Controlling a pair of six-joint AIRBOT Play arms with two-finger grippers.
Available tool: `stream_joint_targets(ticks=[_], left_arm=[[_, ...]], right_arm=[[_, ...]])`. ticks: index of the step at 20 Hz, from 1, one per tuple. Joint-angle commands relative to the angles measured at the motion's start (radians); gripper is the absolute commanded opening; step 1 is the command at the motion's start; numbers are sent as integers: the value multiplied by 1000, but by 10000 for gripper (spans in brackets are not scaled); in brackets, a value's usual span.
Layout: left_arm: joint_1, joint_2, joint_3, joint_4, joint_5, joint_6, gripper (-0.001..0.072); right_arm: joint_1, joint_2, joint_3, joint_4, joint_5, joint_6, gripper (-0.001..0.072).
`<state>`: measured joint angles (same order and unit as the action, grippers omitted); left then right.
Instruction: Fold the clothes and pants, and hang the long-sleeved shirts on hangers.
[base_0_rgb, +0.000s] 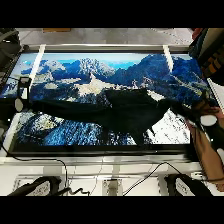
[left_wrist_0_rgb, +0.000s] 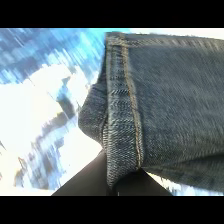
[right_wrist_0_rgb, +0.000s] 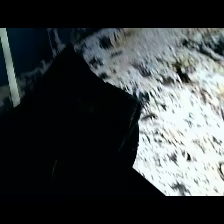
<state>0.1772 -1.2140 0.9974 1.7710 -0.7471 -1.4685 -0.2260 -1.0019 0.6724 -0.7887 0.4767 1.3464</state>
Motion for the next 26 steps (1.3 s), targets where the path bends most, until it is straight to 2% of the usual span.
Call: stream_joint_targets(ticks=[1,3,5,8,12,19,22,26], left_arm=[[8,-98,134,66,72,-103,26],[34,-144,262,87,24,-104,26],[82,-178,390,121,-47,-103,26],[172,-182,463,126,-113,-103,27],[250,-183,462,125,-254,-102,28],[270,-192,458,125,-442,-95,27],[270,-216,458,126,-552,-93,28],[274,-266,458,133,-709,51,27]], right_arm=[[28,-148,227,-8,-68,16,34],[26,-240,370,-84,-45,57,34],[26,-299,499,-230,0,112,34],[26,-317,620,-423,49,193,35],[-5,-306,741,-506,317,183,36],[-61,-226,751,-651,712,177,36],[-61,-225,750,-656,875,119,37],[-61,-210,748,-657,1046,64,36]])
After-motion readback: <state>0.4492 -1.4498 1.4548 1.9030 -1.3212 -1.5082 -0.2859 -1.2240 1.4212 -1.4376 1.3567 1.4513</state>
